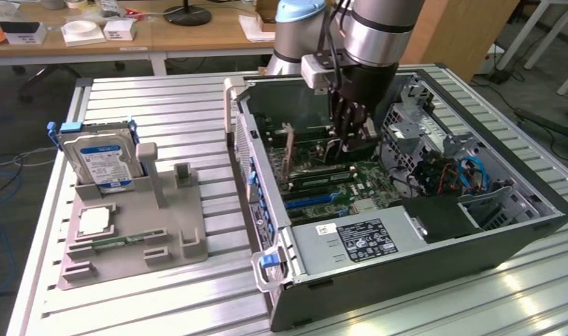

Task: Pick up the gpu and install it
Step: 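Insert the gpu into the slot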

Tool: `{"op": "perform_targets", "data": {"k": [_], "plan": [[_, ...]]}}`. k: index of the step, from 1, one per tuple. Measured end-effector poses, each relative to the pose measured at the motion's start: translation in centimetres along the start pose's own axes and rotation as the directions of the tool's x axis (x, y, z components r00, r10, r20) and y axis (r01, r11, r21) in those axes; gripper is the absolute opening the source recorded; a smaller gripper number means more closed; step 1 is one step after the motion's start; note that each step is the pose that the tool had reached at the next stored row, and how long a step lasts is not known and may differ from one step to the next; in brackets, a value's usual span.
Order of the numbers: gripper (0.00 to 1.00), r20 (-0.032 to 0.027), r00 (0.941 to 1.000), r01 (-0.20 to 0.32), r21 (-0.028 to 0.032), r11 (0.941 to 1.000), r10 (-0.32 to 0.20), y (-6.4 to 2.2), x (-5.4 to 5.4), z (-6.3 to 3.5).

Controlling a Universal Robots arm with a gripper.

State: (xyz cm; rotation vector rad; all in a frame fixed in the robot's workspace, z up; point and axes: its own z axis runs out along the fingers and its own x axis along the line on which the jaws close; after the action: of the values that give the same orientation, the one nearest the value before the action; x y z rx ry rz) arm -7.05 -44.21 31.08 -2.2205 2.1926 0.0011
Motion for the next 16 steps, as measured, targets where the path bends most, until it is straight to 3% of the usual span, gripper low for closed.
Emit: {"op": "perform_targets", "data": {"k": [4, 13, 16], "plan": [[0.27, -0.0019, 1.0000, 0.000, -0.0001, 1.0000, 0.000, 0.05, 0.30, 0.15], [0.27, -0.0245, 0.9997, -0.003, -0.0005, 1.0000, 0.003, 0.34, 0.60, 0.41], [0.27, -0.0257, 0.9994, -0.023, -0.0002, 0.9997, 0.023, 0.37, 0.61, 0.48]]}}
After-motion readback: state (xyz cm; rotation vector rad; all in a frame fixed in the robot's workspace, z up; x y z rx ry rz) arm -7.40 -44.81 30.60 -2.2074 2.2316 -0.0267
